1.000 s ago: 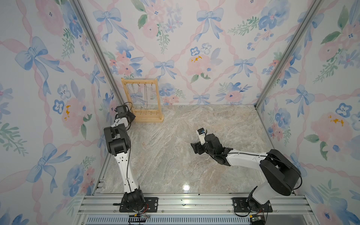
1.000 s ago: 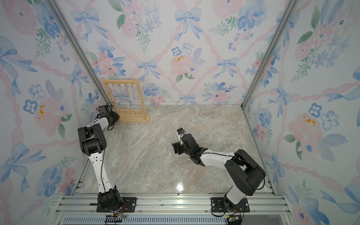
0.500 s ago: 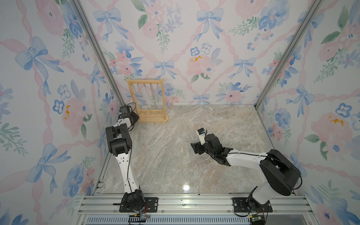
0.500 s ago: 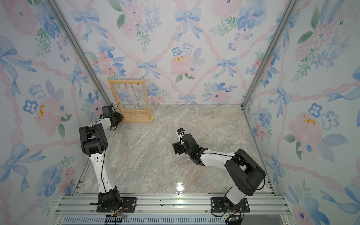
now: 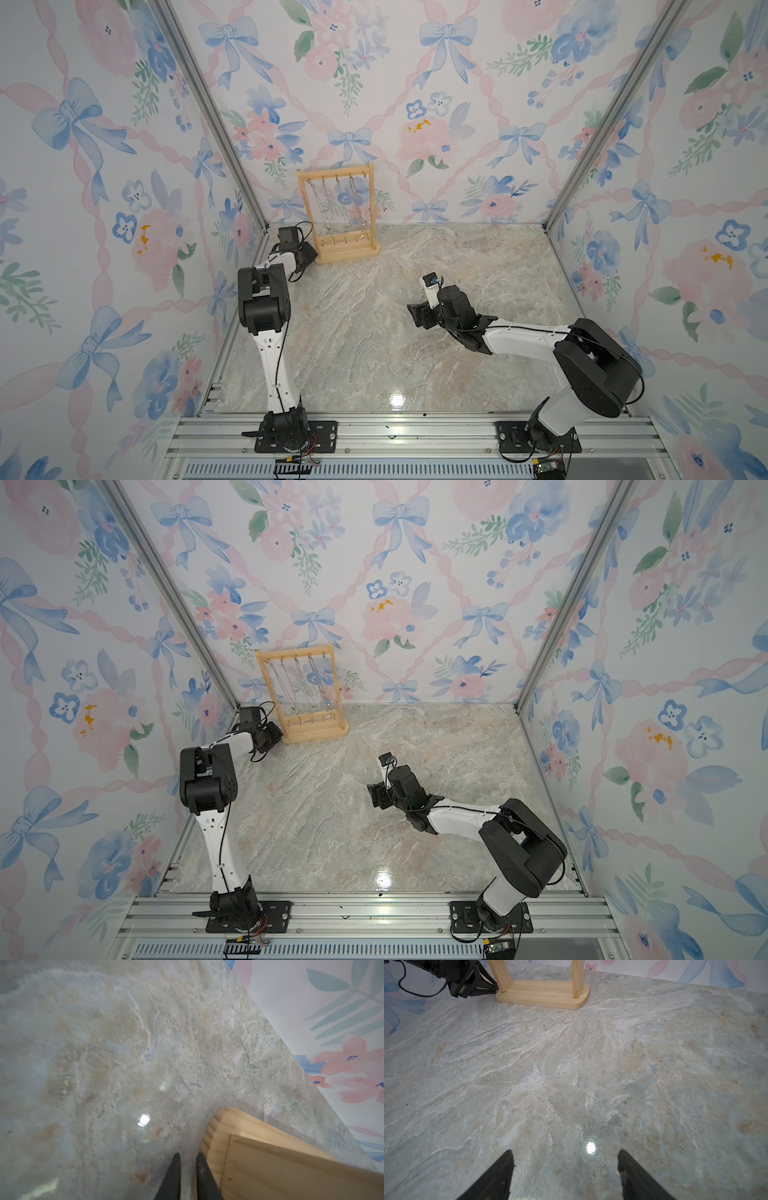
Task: Take the necklace off the jewelry display stand
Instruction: Move the stand to the center of the board.
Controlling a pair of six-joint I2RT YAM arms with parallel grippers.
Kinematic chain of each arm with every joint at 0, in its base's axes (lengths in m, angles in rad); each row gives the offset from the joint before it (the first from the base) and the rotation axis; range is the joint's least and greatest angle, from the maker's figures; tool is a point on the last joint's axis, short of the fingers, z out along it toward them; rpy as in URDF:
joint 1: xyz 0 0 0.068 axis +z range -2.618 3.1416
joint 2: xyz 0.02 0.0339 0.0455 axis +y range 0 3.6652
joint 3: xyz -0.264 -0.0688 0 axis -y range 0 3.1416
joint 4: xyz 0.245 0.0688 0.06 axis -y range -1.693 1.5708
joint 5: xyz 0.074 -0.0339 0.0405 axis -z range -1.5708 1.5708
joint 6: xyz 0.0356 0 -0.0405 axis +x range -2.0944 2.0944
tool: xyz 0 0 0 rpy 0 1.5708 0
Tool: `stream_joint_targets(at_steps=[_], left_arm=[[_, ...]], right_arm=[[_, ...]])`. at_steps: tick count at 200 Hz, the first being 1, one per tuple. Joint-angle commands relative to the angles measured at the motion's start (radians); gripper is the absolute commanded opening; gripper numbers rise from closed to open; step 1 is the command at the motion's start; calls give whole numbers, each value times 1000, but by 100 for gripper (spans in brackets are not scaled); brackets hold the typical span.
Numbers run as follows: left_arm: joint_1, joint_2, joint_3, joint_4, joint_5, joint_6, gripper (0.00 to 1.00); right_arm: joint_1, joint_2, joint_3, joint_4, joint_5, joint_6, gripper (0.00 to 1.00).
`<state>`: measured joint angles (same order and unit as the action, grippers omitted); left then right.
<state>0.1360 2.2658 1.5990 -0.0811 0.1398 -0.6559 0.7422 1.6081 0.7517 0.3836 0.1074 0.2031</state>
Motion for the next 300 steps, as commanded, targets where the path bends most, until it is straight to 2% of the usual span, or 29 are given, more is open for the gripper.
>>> stream_joint_targets(at_steps=[1,59,93,136,182,245,300], left_arm=[[-38,-38,-29,-52,27,23,18],[-103,-70,-48,-51,17,28,23],[-111,-103,-67,-50,1,39,32],[-122,-196,-107,-46,-67,66,46],[-188,-326,-144,1,-200,128,56],[-250,-406,-163,121,-303,177,58],[-253,-399,-120,165,-343,201,44]], right_arm=[[-15,-28,-18,23,18,19,80],[-37,-58,-51,50,21,33,80],[-41,-66,-57,55,24,29,80],[-42,-68,-59,58,20,36,80],[-41,-70,-61,60,20,39,80],[-42,-70,-61,59,17,38,80],[-41,-67,-60,57,11,41,80]])
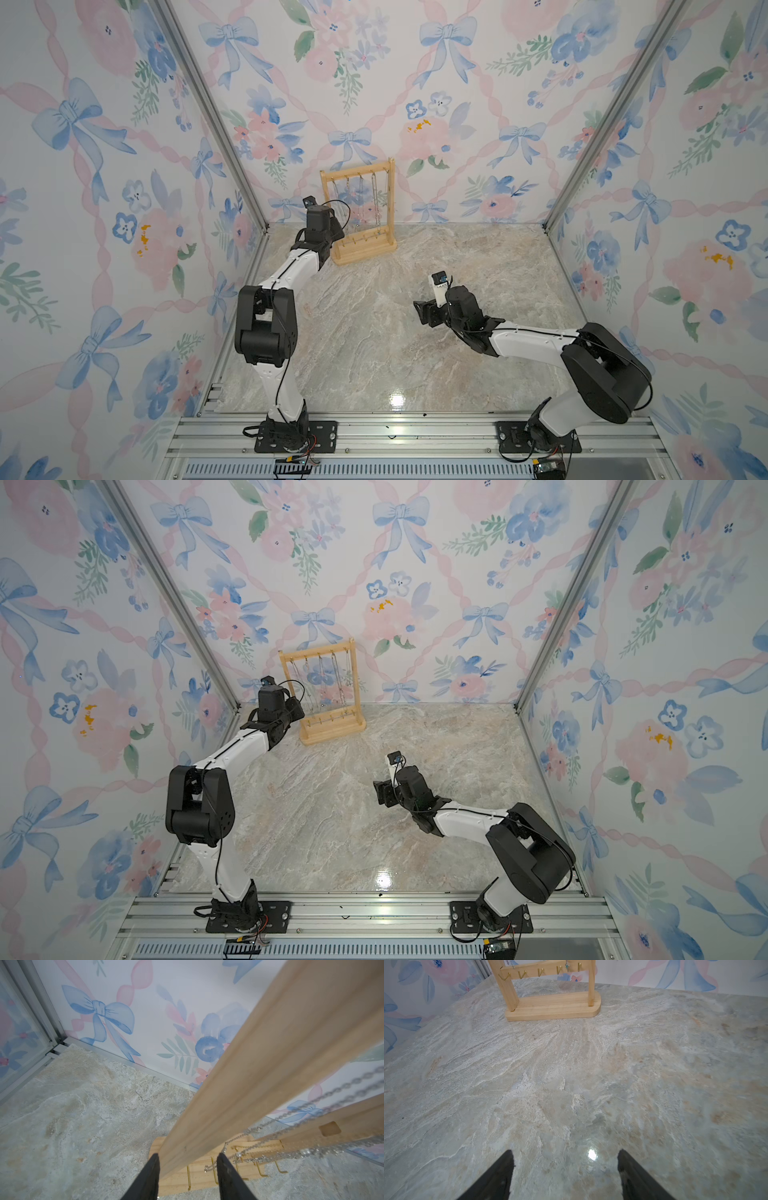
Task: Take the necklace off the jewelry display stand
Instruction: Move the stand to the center of the board.
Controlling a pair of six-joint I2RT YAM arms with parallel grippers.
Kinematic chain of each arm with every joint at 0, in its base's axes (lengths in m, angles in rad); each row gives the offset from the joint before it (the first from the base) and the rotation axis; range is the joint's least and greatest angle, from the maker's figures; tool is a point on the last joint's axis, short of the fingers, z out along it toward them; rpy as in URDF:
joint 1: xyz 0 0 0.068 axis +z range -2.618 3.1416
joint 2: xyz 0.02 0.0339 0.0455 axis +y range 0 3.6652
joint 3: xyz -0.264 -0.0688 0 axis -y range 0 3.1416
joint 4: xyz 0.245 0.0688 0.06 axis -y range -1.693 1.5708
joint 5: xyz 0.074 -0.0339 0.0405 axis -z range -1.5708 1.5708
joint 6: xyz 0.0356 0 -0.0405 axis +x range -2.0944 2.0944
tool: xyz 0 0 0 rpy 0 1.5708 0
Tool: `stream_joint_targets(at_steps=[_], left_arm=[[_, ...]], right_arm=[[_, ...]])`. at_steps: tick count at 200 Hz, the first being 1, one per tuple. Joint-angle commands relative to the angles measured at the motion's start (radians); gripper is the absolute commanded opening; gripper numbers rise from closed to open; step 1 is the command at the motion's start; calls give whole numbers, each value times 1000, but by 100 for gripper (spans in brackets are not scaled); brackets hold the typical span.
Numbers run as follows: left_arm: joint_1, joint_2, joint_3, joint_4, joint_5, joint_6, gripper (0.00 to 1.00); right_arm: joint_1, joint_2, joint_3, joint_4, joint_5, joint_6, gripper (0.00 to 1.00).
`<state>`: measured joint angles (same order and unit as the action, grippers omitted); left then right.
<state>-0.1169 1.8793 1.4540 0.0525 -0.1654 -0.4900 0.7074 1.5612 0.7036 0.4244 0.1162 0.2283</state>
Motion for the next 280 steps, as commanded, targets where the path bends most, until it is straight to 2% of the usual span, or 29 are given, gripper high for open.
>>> stream_joint_targets(at_steps=[1,110,142,192,240,280], left_arm=[[0,-11,27,33,-38,36,44],[0,92,167,32,-80,97,40],[2,107,182,33,-84,119,44],[15,125,206,36,-13,186,50],[43,93,146,95,75,252,55],[79,79,103,184,188,250,53]], right_arm=[[-7,-20,-12,16,2,16,80],[-1,-23,-7,10,-5,12,80],[0,-27,-7,10,-6,11,80],[6,-25,-4,7,-6,6,80],[9,-29,-6,10,-7,4,80],[10,-26,-5,8,-6,-2,80]])
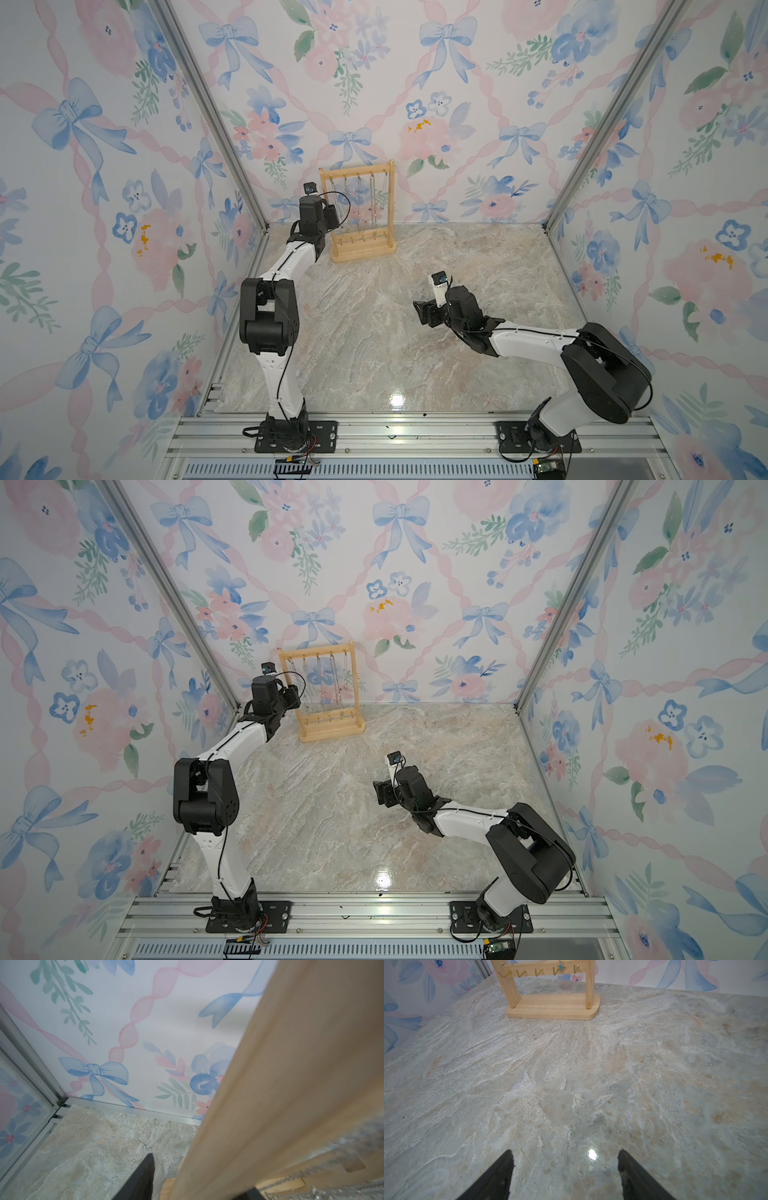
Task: Take the necklace off the jewelry display stand
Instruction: Move the stand to the center of the board.
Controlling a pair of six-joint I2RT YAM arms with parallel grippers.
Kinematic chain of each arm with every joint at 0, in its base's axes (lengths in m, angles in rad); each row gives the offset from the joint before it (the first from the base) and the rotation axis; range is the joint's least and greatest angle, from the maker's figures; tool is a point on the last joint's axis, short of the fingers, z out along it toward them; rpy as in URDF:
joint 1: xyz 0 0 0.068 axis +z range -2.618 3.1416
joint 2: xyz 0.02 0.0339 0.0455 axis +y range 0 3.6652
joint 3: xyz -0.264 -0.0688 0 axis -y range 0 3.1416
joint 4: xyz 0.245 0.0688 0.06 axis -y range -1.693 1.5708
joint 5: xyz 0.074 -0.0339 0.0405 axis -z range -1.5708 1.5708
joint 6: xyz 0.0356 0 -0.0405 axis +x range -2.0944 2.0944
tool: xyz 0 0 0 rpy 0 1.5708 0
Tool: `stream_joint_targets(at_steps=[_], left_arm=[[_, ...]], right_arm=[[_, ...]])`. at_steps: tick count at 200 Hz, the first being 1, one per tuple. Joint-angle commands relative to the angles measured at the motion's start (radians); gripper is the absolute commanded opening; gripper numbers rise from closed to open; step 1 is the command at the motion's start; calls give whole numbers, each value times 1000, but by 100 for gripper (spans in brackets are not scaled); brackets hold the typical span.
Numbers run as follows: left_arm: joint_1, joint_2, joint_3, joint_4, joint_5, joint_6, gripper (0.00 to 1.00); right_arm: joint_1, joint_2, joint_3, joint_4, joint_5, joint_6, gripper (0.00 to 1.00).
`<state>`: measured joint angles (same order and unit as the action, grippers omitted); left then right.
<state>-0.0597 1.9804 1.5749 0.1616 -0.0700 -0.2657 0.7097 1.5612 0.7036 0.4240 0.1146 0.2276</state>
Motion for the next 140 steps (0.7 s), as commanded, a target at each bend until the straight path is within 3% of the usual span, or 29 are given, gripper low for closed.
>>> stream_joint_targets(at_steps=[1,73,115,140], left_arm=[[23,-20,-17,76,95,25,53],[44,-8,-40,182,164,34,46],[46,-1,-48,195,166,37,30],[46,2,-49,197,173,35,28]], right_arm=[[7,-27,-5,9,-4,-2,80],[9,-23,-3,9,-4,-6,80],[9,-20,-1,10,-4,-5,80],[10,-13,1,9,-5,-5,80]])
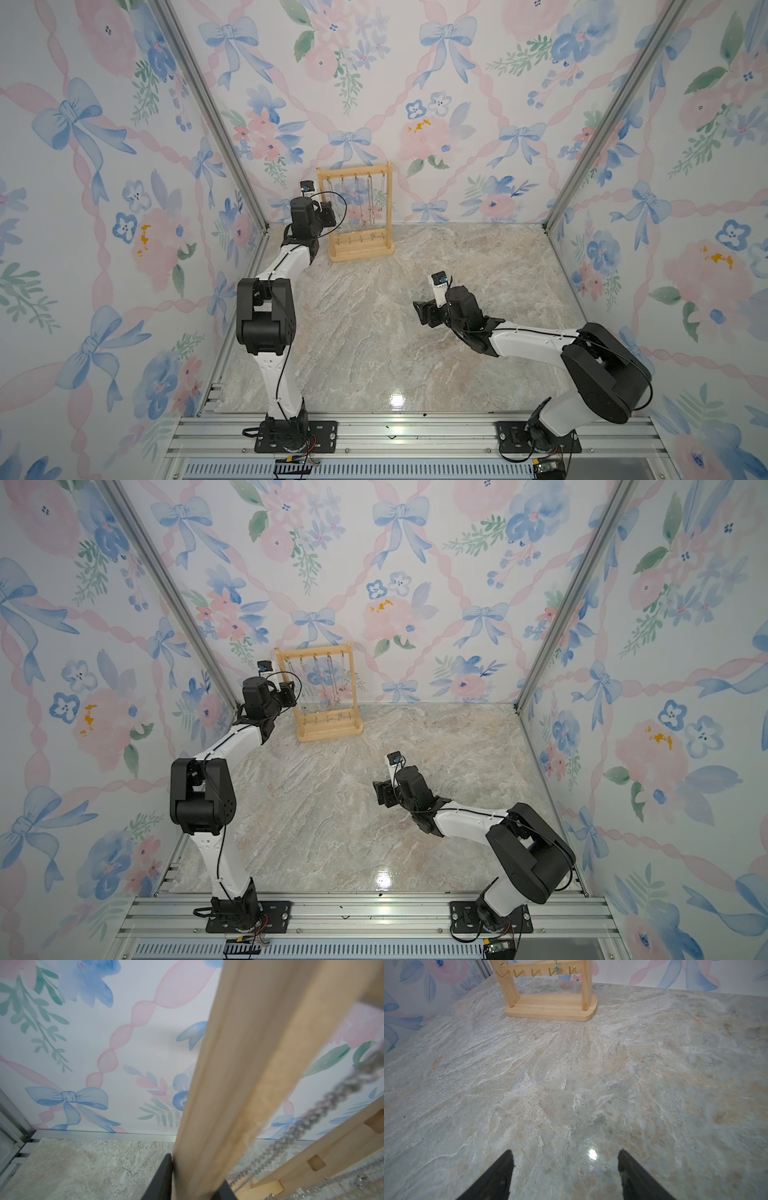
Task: Take the necklace off the jewelry display stand
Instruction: Move the stand to the center of the board.
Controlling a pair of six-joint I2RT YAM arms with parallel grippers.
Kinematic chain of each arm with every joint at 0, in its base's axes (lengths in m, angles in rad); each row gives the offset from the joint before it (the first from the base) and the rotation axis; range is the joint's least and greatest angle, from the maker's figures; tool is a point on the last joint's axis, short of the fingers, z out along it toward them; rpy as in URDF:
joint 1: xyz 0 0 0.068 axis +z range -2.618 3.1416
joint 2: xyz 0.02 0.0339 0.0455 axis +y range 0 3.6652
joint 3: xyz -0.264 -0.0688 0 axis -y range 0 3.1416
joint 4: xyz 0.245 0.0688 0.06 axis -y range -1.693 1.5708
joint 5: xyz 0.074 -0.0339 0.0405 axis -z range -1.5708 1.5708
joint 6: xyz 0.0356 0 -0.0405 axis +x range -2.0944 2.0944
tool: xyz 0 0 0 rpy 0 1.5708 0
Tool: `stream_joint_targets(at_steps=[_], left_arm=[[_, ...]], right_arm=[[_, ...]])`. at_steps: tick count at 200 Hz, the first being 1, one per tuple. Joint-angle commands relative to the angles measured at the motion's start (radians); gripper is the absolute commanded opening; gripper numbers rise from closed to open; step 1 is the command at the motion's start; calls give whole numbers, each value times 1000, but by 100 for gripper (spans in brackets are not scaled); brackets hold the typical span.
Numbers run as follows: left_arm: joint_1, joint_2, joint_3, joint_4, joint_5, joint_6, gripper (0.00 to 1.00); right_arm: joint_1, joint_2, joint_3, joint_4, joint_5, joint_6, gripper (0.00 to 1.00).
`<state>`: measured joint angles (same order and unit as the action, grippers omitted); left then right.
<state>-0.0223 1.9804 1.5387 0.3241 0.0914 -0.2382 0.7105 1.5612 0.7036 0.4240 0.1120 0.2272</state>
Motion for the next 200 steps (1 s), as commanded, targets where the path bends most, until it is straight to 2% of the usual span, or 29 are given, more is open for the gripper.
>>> stream_joint_targets(at_steps=[1,106,200], left_arm=[[9,3,-13,36,11,8,28],[-28,-23,-37,38,13,-29,23],[-106,-98,-104,38,-59,-55,23]], right_arm=[[8,-13,1,9,-3,-5,80],[11,-9,6,4,-2,-5,80],[7,-10,5,2,7,-3,80]])
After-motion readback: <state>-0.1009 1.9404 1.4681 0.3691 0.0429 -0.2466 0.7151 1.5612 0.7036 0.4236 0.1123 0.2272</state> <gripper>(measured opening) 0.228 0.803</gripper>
